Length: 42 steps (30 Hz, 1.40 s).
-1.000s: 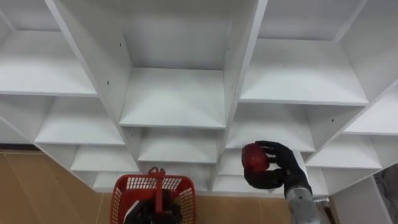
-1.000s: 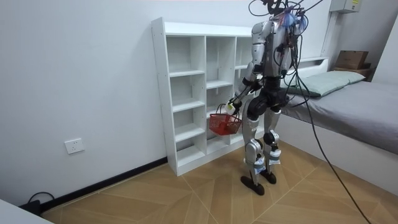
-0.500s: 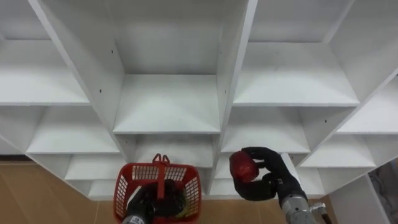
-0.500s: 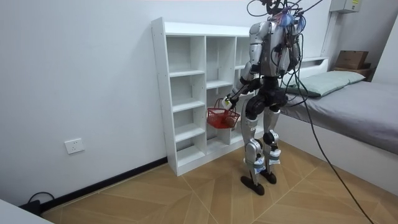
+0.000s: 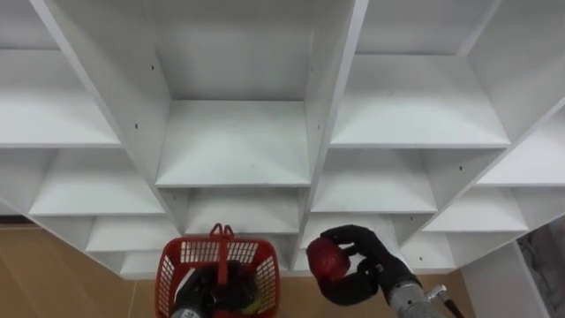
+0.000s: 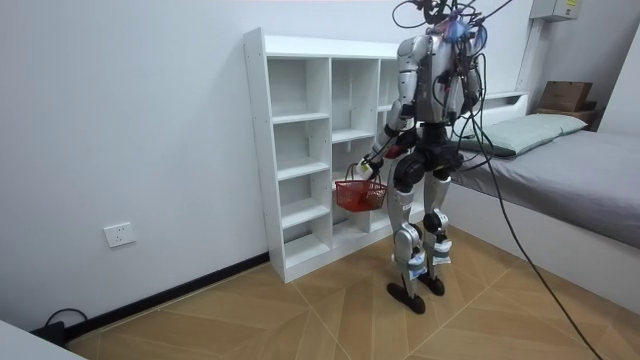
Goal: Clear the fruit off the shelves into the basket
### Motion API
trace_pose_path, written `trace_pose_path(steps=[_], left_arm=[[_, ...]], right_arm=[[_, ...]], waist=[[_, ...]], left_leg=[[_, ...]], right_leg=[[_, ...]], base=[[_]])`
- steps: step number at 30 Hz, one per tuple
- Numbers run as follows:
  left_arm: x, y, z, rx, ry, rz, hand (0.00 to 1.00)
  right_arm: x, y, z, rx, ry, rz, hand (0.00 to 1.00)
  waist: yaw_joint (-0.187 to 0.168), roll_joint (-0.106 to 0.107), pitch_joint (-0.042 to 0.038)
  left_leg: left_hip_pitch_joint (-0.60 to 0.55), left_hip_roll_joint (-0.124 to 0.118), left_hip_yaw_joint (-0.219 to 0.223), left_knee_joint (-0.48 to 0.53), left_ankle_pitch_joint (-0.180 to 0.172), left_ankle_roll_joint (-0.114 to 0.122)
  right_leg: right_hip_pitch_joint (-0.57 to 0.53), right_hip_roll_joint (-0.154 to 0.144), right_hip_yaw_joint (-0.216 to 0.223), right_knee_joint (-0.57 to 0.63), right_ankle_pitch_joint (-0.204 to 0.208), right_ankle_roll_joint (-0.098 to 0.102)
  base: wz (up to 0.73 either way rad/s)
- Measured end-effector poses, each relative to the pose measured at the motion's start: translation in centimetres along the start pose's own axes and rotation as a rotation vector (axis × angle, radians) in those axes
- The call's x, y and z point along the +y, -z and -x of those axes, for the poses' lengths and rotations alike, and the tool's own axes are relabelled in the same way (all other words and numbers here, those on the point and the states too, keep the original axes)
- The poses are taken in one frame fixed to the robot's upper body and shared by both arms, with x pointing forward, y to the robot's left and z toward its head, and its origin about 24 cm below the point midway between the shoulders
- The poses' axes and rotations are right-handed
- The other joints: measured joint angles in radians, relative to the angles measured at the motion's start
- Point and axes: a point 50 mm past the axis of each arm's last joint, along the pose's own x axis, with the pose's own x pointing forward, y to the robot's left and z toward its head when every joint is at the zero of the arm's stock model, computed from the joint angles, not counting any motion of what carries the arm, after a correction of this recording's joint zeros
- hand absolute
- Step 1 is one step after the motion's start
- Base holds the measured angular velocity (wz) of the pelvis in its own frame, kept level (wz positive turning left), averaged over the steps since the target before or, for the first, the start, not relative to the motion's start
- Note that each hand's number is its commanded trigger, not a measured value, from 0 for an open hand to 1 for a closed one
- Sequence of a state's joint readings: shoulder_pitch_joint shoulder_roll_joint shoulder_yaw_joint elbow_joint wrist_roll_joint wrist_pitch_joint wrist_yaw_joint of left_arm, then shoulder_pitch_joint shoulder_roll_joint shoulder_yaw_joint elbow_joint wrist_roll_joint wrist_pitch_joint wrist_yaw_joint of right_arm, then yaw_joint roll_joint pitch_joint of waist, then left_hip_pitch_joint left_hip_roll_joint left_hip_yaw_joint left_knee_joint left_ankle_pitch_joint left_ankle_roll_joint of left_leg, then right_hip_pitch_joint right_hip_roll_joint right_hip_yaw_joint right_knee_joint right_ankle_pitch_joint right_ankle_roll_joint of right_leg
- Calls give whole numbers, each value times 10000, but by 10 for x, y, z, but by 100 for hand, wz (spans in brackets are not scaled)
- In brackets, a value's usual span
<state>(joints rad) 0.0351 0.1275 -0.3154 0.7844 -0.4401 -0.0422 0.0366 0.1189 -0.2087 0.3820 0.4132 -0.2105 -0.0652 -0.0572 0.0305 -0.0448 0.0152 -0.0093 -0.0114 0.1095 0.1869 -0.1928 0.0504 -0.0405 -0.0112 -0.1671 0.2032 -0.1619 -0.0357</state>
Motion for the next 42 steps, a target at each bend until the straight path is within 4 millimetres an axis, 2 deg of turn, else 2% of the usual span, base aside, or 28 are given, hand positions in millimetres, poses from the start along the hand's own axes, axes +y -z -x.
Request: trace_pose_path(steps=[9, 14, 15, 23, 25, 30, 36, 42], left_arm=[[-3, -9, -3, -229, 174, -191, 100], [-3, -9, -4, -214, 293, -252, 100], [-4, -9, -4, -232, 296, -263, 100], [-1, -8, -5, -90, 222, -323, 100], [-1, -7, -5, -63, 224, -346, 100], [-3, -10, -6, -145, 334, -400, 100], [-9, -12, -7, -157, 890, -522, 100], [-11, -17, -8, -287, 1180, -594, 100]], right_arm=[[4, -5, 0, -233, -713, 643, 100], [6, -6, 0, -242, -933, 808, 100], [7, -6, 0, -242, -964, 830, 100], [18, -5, 0, -69, -1435, 1178, 100], [22, -2, -1, 69, -1617, 1305, 100], [23, 6, -5, 450, -1824, 1645, 100], [22, 0, -9, 252, -1888, 2080, 100], [16, -17, -20, -297, -1709, 2351, 100]], waist=[[-6, -46, -36], [-14, -52, -43], [-15, -65, -80], [32, -80, -87], [34, -64, -77], [72, 139, 43], [327, 179, 28], [334, 185, 23]], left_leg=[[11, -1, -25, 5, 0, 0], [-62, -1, -37, 18, 0, 0], [-163, 1, -38, 35, 0, 0], [-169, 5, -33, 55, 1, 1], [-170, 5, -44, 71, 0, 1], [-300, 20, -61, 66, -35, 23], [-695, 37, -53, 177, -31, 23], [-825, 28, -65, 187, -28, 25]], right_leg=[[10, 0, 19, 1, 4, 5], [-59, 1, 16, 10, 7, 6], [-153, 2, 15, 11, 13, 2], [-146, 1, 17, 15, 28, 1], [-127, 0, 5, 14, 32, 2], [-213, 16, -20, 37, 59, 2], [-692, 19, 19, 184, 91, -21], [-821, 7, 8, 189, 92, -20]], base=[[0], [0], [0], [0], [0], [0], [-1], [1]])
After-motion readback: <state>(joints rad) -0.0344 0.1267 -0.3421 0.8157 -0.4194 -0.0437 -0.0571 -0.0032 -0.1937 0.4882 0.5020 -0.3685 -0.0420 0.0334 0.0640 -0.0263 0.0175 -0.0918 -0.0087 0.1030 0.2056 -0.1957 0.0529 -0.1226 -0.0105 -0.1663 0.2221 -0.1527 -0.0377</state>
